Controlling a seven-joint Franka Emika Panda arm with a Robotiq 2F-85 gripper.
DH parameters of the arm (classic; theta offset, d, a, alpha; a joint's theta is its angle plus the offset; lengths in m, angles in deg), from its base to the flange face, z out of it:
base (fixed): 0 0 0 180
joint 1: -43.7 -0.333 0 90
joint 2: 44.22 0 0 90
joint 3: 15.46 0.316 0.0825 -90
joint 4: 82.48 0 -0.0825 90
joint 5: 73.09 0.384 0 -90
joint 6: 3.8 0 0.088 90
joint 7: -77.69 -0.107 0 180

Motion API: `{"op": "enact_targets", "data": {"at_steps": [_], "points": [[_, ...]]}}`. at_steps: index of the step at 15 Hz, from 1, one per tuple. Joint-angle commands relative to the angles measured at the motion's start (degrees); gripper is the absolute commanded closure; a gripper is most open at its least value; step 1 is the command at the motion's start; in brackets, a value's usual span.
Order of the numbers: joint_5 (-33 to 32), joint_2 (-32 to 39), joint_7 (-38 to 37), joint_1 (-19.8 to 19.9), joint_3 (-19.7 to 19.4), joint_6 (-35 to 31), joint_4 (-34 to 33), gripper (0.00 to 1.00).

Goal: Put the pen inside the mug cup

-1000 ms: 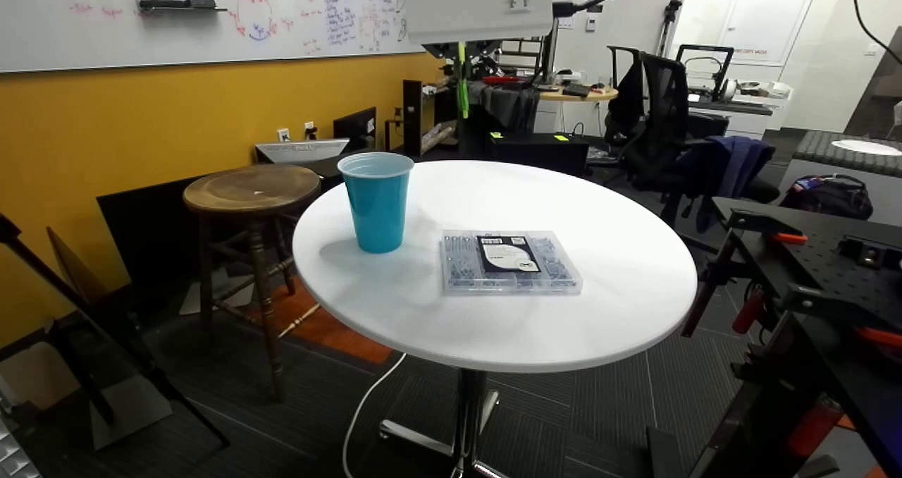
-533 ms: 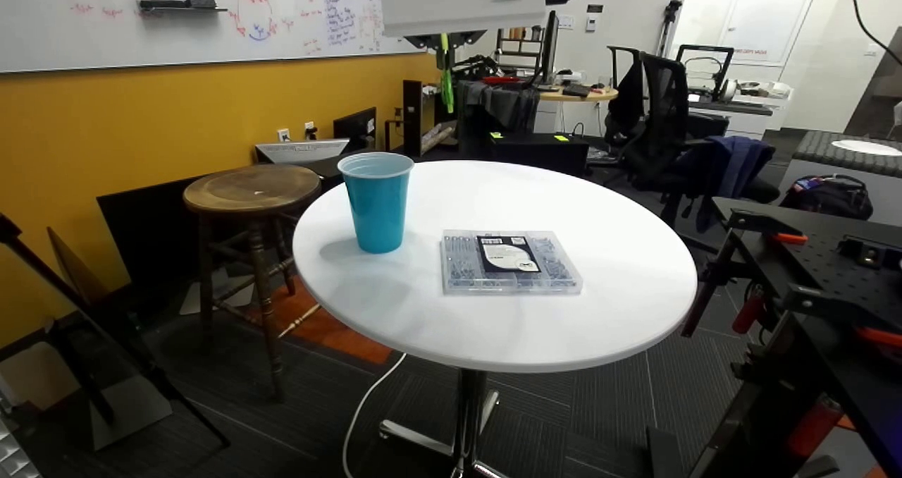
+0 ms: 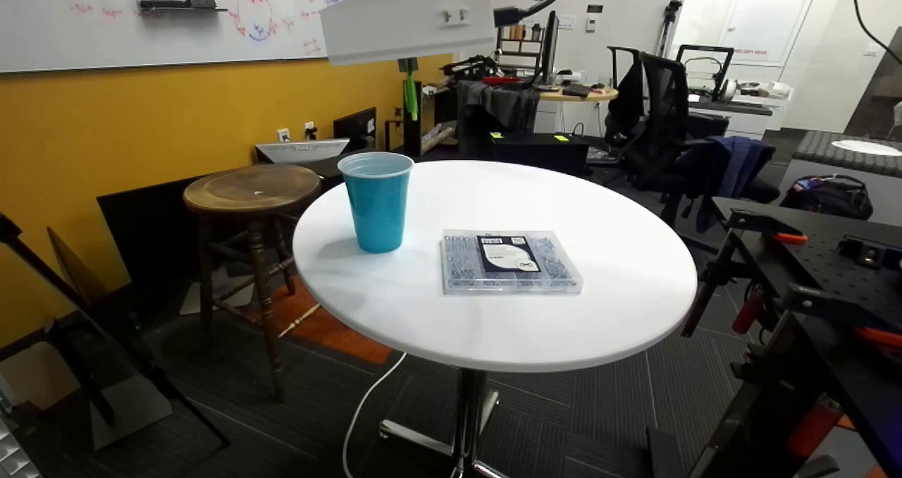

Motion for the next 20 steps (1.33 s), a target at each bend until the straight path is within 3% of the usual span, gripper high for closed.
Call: {"op": "enact_targets", "data": {"at_steps": [1,7,15,16,17,20], "points": [[-2.90,6.15,-1.59,-0.89,0.17,2.64,-7.35,0.97],[-5.28,11.70,-3.73,-1.98,-0.03,1.67,-11.42,0.97],[-5.80,14.36,-7.94,-3.97,0.44,1.71,-11.24,0.97],[-5.89,14.44,-8.56,-4.26,0.39,1.71,-11.09,0.64],[-5.70,14.38,-9.12,-4.40,0.47,1.70,-10.93,0.63],[-5.58,14.06,-10.69,-4.73,0.36,2.05,-10.52,0.41]]}}
